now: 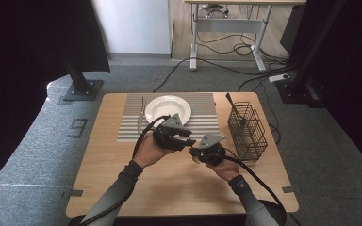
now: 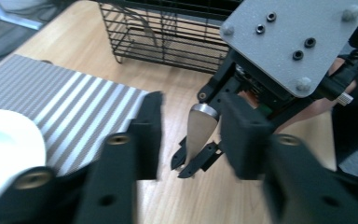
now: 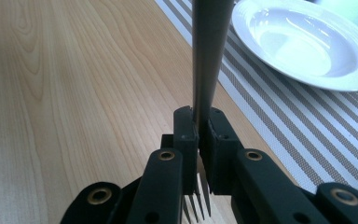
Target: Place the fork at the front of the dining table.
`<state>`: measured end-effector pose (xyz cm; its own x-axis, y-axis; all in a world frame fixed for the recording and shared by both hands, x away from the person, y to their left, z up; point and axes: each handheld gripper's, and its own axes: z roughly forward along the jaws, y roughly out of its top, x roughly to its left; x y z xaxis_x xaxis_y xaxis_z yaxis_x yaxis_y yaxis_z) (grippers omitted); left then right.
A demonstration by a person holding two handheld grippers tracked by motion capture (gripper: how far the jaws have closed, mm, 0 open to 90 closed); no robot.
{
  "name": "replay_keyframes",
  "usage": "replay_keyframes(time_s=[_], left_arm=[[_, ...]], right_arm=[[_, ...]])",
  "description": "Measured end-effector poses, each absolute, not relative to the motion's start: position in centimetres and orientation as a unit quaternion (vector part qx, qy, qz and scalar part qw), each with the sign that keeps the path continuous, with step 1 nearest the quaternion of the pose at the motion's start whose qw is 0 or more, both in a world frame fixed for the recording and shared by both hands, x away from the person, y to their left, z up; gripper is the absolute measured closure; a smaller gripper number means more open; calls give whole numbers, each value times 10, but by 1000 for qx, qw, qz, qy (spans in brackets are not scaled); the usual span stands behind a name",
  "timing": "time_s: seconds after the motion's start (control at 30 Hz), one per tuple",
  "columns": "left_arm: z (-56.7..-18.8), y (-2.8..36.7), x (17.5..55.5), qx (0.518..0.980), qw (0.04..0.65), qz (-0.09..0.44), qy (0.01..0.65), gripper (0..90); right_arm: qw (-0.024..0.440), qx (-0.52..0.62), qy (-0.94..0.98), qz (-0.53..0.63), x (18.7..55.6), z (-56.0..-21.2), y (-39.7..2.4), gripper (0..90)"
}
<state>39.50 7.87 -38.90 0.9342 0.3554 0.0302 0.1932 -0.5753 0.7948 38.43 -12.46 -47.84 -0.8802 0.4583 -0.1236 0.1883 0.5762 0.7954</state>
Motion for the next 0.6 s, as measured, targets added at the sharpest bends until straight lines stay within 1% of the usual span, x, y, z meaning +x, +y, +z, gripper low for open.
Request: replay_keyframes(time_s=[0.1, 0.13, 0.17, 0.37, 0.4, 0.6], left_arm=[[-393, 84, 393, 878, 435, 106, 167, 375], [-394, 86, 393, 877, 435, 108, 172, 301], [-396, 88, 392, 875, 435, 112, 178, 301], [-408, 103, 387, 874, 424, 129, 200, 184], [-412, 105, 385, 874, 421, 130, 204, 151], [-434, 118, 378, 871, 418, 124, 225, 122]], right_arm=[[162, 190, 875, 415, 386, -480, -125, 837], [162, 195, 874, 414, 387, -481, -126, 836], [162, 195, 874, 414, 387, -481, -126, 836], [163, 210, 873, 410, 390, -479, -130, 836], [162, 215, 871, 411, 391, -478, -132, 836], [160, 224, 869, 410, 395, -477, -135, 836]])
